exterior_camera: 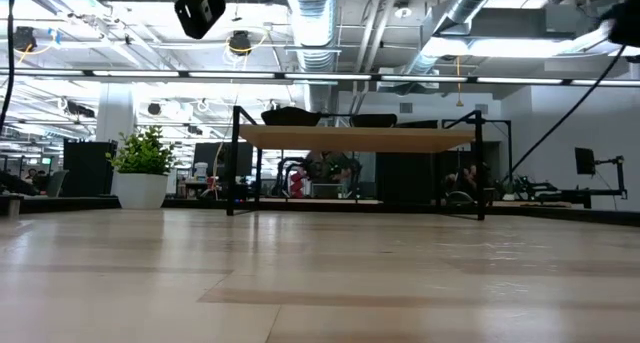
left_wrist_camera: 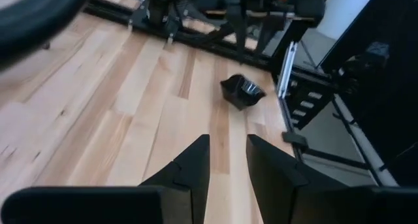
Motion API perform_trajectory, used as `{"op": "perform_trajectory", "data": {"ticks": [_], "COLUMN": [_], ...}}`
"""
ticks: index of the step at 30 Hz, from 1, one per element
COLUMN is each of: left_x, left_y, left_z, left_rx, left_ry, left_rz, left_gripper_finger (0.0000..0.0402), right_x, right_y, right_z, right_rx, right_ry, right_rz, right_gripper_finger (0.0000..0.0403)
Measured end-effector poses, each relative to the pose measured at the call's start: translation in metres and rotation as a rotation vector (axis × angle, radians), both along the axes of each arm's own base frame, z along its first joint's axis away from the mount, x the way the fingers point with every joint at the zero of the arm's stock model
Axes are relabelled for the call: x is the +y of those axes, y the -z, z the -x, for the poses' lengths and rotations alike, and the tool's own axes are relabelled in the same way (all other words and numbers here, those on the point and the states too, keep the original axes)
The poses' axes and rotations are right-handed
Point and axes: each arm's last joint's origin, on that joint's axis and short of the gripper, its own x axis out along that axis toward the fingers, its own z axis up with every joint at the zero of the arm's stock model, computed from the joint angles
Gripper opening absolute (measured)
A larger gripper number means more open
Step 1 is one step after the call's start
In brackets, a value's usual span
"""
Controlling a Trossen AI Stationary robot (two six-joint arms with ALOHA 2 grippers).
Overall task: Pick & Place Mini shaped plates
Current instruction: Stack the black wave square shaped plate on top of the black wave square shaped plate on the shelf
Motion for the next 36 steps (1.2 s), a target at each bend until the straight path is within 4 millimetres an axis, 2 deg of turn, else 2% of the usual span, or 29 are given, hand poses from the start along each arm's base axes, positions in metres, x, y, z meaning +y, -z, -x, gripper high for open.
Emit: {"op": "perform_trajectory", "data": {"ticks": [10,16,19,24,36], "left_x": [-0.002,-0.002,-0.002,-0.002,-0.002], "left_y": [0.001,0.000,0.000,0.000,0.000], "left_z": [-0.001,-0.001,-0.001,-0.001,-0.001], "left_rx": [-0.006,-0.011,-0.012,-0.012,-0.013], "left_ry": [0.006,0.007,0.007,0.007,0.008], "left_rz": [0.003,0.003,0.002,0.002,-0.001], "left_gripper_finger": [0.0102,0.0102,0.0102,0.0102,0.0102], "right_x": [0.037,0.036,0.038,0.043,0.035], "right_y": [0.029,0.035,0.036,0.035,0.038], "right_z": [0.020,0.050,0.059,0.059,0.051], "right_rx": [0.186,0.311,0.334,0.310,0.306], "right_ry": [0.210,0.361,0.375,0.290,0.273], "right_rz": [-0.152,-0.118,-0.103,-0.109,-0.014], "right_gripper_finger": [0.0088,0.0088,0.0088,0.0088,0.0095]}}
